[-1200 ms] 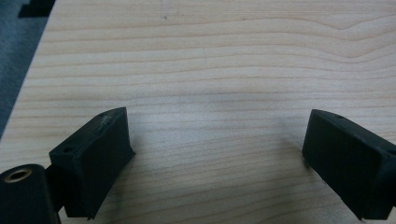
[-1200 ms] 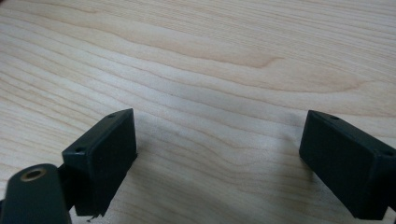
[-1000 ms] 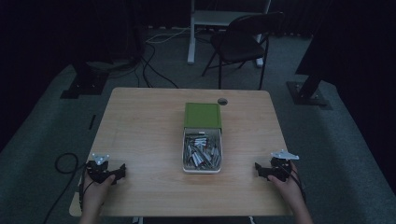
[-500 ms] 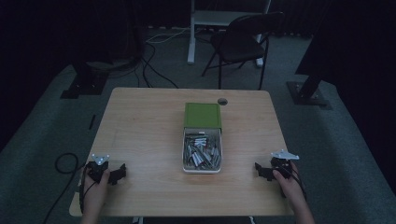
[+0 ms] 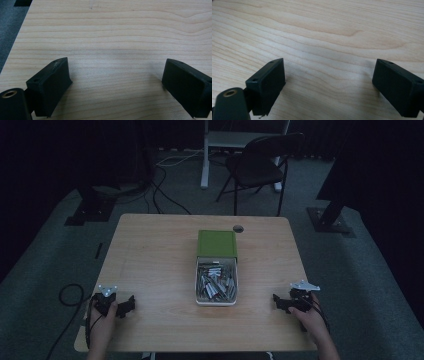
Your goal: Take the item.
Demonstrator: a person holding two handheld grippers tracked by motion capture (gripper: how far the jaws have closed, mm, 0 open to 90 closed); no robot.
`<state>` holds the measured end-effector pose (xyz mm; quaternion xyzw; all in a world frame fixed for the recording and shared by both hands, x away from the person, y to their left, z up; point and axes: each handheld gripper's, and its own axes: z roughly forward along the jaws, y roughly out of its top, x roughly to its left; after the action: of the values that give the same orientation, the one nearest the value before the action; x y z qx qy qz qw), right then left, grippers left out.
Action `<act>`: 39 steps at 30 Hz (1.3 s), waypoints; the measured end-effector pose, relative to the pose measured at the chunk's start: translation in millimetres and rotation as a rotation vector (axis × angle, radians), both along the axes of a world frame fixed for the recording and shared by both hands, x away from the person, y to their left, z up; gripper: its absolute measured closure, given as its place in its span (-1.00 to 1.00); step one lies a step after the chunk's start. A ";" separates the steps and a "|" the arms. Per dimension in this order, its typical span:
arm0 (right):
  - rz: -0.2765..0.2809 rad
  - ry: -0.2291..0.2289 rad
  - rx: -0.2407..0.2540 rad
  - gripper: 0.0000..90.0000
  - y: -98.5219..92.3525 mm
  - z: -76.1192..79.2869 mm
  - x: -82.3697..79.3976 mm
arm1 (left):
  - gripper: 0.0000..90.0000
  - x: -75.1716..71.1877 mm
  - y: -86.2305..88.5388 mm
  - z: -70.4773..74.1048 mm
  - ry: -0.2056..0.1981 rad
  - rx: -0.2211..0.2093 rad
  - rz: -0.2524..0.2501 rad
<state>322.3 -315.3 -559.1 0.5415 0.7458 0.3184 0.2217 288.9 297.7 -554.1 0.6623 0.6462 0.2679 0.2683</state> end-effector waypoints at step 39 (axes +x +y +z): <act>0.142 -0.119 0.110 -0.66 62.2 83.6 -8.2 | -0.81 -0.4 -1.0 -0.1 -0.002 0.000 0.010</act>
<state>314.2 -253.0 -475.6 0.4786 0.7493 0.4054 0.2125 288.5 296.7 -554.2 0.6589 0.6491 0.2701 0.2676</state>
